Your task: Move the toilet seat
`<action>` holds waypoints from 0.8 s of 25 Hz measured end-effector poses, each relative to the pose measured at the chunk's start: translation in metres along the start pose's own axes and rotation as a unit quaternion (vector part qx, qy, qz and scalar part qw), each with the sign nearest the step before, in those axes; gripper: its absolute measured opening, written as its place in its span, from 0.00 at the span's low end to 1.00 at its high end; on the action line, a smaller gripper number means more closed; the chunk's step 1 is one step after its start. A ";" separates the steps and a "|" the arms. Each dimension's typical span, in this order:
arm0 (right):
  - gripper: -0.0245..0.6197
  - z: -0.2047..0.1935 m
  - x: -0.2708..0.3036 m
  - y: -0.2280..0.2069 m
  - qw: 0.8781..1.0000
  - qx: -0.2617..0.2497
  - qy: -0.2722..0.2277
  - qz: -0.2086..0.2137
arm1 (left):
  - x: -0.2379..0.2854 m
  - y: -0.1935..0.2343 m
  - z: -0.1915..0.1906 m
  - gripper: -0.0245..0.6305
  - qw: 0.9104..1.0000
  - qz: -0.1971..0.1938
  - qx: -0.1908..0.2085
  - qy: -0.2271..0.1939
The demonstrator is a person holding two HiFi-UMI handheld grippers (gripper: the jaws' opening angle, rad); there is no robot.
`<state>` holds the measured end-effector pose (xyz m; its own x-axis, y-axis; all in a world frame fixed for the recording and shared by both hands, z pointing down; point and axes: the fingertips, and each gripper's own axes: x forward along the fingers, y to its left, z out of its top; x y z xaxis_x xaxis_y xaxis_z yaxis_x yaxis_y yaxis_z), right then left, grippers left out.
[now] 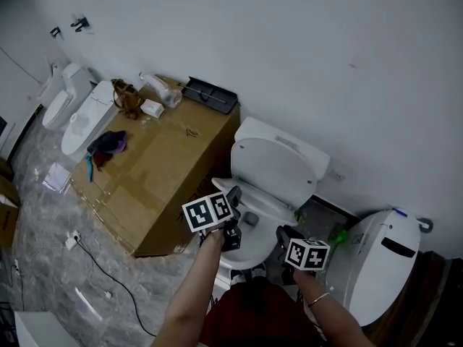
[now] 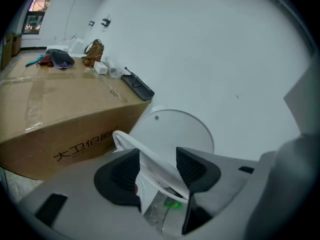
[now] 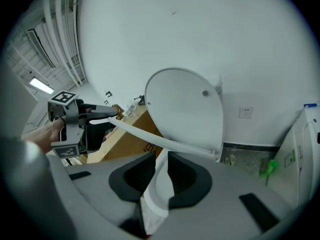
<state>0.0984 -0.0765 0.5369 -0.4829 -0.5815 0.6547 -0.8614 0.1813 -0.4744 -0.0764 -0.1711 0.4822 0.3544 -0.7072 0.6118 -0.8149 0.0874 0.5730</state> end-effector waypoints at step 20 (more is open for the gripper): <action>0.15 0.039 0.007 -0.021 1.000 0.000 -0.016 -0.027 | -0.013 -0.047 0.019 0.25 0.982 -0.064 0.166 -0.058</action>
<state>0.1192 -0.1156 0.5287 -0.4308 -0.6153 0.6601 -0.8858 0.1486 -0.4396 -0.0513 -0.1791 0.4374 0.4241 -0.7741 0.4699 -0.8788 -0.2264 0.4202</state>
